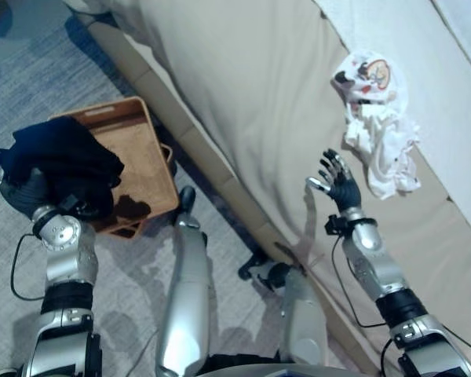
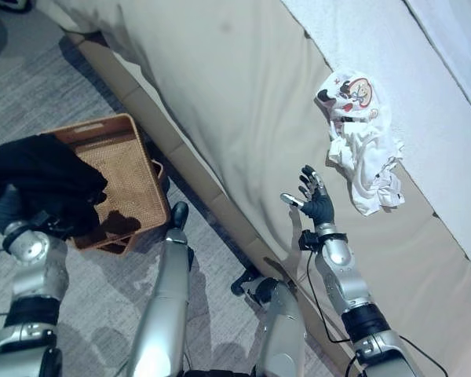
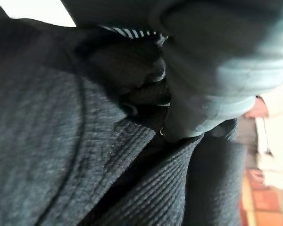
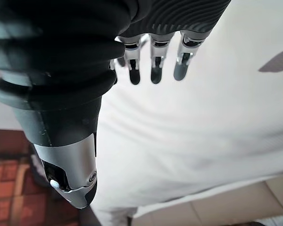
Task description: Pick up clothes into the bucket
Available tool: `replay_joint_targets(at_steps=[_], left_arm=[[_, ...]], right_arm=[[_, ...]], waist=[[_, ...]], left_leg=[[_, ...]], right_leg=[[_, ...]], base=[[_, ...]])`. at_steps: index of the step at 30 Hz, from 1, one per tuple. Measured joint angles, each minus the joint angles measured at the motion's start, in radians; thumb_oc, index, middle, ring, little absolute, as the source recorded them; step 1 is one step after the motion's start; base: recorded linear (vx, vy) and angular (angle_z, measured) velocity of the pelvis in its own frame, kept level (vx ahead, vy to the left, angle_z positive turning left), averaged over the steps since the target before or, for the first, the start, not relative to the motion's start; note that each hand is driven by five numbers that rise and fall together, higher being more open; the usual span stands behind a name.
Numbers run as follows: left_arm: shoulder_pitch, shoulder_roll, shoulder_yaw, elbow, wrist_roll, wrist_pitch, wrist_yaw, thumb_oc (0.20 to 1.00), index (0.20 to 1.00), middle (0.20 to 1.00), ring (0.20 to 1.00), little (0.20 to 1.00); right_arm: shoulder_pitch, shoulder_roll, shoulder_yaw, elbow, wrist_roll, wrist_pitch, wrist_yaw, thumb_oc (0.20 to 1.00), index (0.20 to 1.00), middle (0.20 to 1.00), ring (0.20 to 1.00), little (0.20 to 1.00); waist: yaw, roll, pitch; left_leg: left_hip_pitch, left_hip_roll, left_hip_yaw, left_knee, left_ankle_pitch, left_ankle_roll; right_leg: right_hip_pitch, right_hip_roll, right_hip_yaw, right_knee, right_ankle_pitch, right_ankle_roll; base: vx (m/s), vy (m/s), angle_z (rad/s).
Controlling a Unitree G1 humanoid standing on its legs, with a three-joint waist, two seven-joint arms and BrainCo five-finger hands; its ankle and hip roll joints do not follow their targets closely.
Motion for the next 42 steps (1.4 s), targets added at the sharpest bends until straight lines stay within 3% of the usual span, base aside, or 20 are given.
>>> replay_joint_targets(at_steps=[1,2,11,13,20,27,34,42], left_arm=[[0.022,0.012,0.006,0.001,0.000,-0.002,0.016,0.200,0.200,0.200,0.200,0.200],[0.015,0.037,0.011,0.010,0.000,-0.001,0.020,0.200,0.200,0.200,0.200,0.200],[-0.039,0.073,-0.007,0.119,-0.038,0.001,0.015,0.200,0.200,0.200,0.200,0.200],[-0.052,0.099,-0.032,0.181,-0.042,0.003,0.000,0.200,0.200,0.200,0.200,0.200],[-0.094,0.105,-0.121,0.297,-0.058,0.026,-0.054,0.200,0.200,0.200,0.200,0.200],[-0.106,0.095,-0.170,0.334,-0.057,0.053,-0.133,0.200,0.200,0.200,0.200,0.200],[-0.116,0.074,-0.211,0.292,-0.056,0.055,-0.143,0.200,0.200,0.200,0.200,0.200],[-0.196,0.109,-0.236,0.352,0.025,0.092,-0.095,0.200,0.200,0.200,0.200,0.200]], right_arm=[[0.008,-0.003,0.001,-0.016,0.010,-0.002,-0.001,1.000,1.000,1.000,1.000,1.000],[0.018,-0.004,0.002,-0.039,0.011,-0.007,-0.002,1.000,1.000,1.000,1.000,1.000],[0.026,0.000,0.022,-0.062,0.038,-0.026,-0.001,1.000,1.000,1.000,1.000,1.000],[0.027,0.001,0.037,-0.064,0.039,-0.026,0.000,1.000,1.000,1.000,1.000,1.000],[0.014,0.001,0.052,-0.060,0.049,-0.030,0.000,1.000,1.000,1.000,1.000,1.000],[-0.017,0.001,0.065,-0.058,0.049,-0.038,-0.001,1.000,1.000,1.000,1.000,1.000],[-0.019,0.001,0.068,-0.056,0.049,-0.039,-0.001,1.000,1.000,1.000,1.000,1.000],[-0.023,0.001,0.071,-0.056,0.048,-0.039,0.000,1.000,1.000,1.000,1.000,1.000]], waist=[[0.004,0.006,0.000],[0.000,0.002,-0.002],[-0.019,-0.028,-0.022],[-0.045,-0.039,-0.031],[-0.069,-0.044,-0.034],[-0.119,-0.046,-0.035],[-0.118,-0.045,-0.035],[-0.120,-0.046,-0.036]], left_leg=[[0.002,0.008,-0.016,0.139,-0.115,0.056],[-0.026,0.008,-0.015,0.139,-0.145,0.052],[-0.091,0.011,-0.031,0.134,-0.115,0.057],[-0.108,0.012,-0.037,0.131,-0.115,0.056],[-0.125,0.031,-0.039,0.158,-0.110,0.063],[-0.138,0.042,-0.034,0.169,-0.109,0.066],[-0.143,0.043,-0.034,0.167,-0.110,0.063],[-0.144,0.050,-0.024,0.169,-0.110,0.064]], right_leg=[[-0.012,-0.009,0.004,0.052,0.002,0.006],[-0.034,-0.013,0.002,0.067,0.005,0.011],[-0.087,-0.005,-0.003,0.110,0.001,0.002],[-0.102,-0.001,-0.006,0.108,0.002,0.001],[-0.116,0.016,-0.002,0.115,0.012,-0.017],[-0.127,0.026,0.002,0.109,0.021,-0.031],[-0.136,0.027,0.007,0.111,0.020,-0.031],[-0.147,0.030,0.021,0.113,0.020,-0.031]], base=[[0.01,0.016,-0.06],[0.01,0.024,-0.08],[0.00,0.010,0.09],[-0.01,0.037,0.02],[-0.01,0.030,-0.07],[0.00,0.023,-0.05],[0.00,0.000,0.00],[0.01,0.000,-0.03]])
